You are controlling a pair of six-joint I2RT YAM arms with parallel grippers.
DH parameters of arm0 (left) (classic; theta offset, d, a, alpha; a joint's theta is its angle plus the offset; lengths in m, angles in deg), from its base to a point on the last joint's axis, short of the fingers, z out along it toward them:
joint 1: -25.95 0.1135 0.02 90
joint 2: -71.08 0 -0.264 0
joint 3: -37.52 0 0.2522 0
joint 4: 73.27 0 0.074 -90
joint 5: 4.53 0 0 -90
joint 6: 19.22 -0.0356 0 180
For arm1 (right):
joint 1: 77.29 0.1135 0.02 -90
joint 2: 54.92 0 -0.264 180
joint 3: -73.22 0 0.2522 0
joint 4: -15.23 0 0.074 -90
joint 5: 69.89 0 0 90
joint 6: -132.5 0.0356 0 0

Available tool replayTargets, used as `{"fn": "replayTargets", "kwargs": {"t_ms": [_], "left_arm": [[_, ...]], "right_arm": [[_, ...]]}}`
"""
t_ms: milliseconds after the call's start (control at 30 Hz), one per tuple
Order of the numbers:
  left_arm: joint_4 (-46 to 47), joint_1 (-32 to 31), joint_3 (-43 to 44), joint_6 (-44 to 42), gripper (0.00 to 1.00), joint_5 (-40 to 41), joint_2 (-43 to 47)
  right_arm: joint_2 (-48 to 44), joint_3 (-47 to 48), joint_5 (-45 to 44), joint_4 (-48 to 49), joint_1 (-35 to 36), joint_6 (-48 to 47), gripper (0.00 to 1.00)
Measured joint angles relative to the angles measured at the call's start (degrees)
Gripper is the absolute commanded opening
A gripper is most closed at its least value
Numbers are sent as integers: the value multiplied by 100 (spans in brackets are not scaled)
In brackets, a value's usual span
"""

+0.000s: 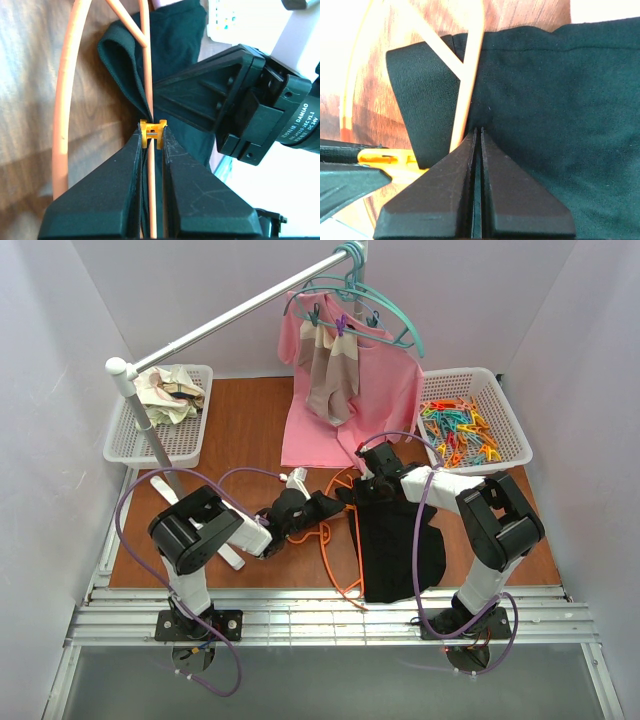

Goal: Clip the underwear to the hanger
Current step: Clamp the clamp onto the hanger, then clamp the underwear to the clothesline.

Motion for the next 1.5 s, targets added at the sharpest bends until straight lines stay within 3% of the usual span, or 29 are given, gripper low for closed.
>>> {"fn": "replayTargets", "kwargs": {"t_ms": [1500], "left_arm": [[-114, -2, 356, -79, 0, -232, -437]], "right_arm": [[20, -17, 175, 101, 85, -11, 1]]}}
